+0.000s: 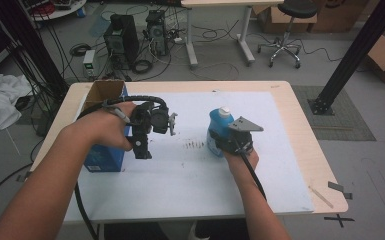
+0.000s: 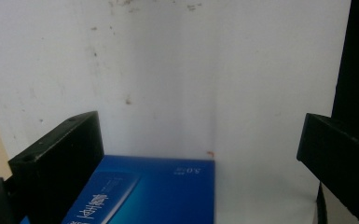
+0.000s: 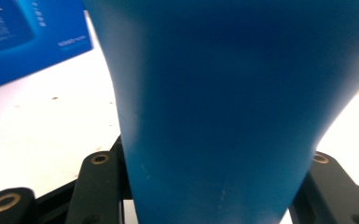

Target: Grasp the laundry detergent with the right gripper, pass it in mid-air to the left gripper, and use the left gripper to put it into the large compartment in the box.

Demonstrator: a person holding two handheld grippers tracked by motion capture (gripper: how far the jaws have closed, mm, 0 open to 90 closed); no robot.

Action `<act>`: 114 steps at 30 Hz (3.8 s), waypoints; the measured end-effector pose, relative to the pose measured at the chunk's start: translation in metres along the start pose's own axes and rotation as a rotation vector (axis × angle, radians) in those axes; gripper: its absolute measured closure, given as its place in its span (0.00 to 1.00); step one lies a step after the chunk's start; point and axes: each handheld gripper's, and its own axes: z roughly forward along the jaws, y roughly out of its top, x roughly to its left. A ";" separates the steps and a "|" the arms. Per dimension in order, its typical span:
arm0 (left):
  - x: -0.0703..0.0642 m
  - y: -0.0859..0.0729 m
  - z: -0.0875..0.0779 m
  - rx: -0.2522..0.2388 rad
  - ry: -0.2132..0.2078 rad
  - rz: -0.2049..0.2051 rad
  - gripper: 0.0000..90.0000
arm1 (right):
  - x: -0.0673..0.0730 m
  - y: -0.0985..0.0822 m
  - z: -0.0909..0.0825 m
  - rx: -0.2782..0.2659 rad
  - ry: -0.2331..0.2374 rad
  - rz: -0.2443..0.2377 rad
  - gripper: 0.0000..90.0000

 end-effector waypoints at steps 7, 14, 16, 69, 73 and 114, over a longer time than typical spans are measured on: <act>0.000 0.001 -0.005 -0.001 0.006 0.001 0.01 | -0.012 0.015 -0.011 0.012 0.155 -0.051 0.53; 0.001 0.005 -0.005 0.007 0.002 0.005 0.01 | -0.026 0.023 -0.026 0.038 0.293 -0.125 0.52; 0.001 0.006 -0.006 0.008 -0.001 0.006 0.01 | -0.027 0.022 -0.027 0.038 0.306 -0.129 0.52; -0.016 0.040 0.000 -0.043 -0.106 0.051 0.00 | 0.084 0.028 0.016 -0.025 0.897 -0.423 0.52; -0.019 0.042 0.003 -0.050 -0.106 0.055 0.00 | 0.089 0.027 0.020 -0.028 0.904 -0.412 0.52; -0.022 0.042 0.010 -0.037 -0.090 0.045 0.16 | 0.103 0.035 0.027 -0.051 0.920 -0.406 0.52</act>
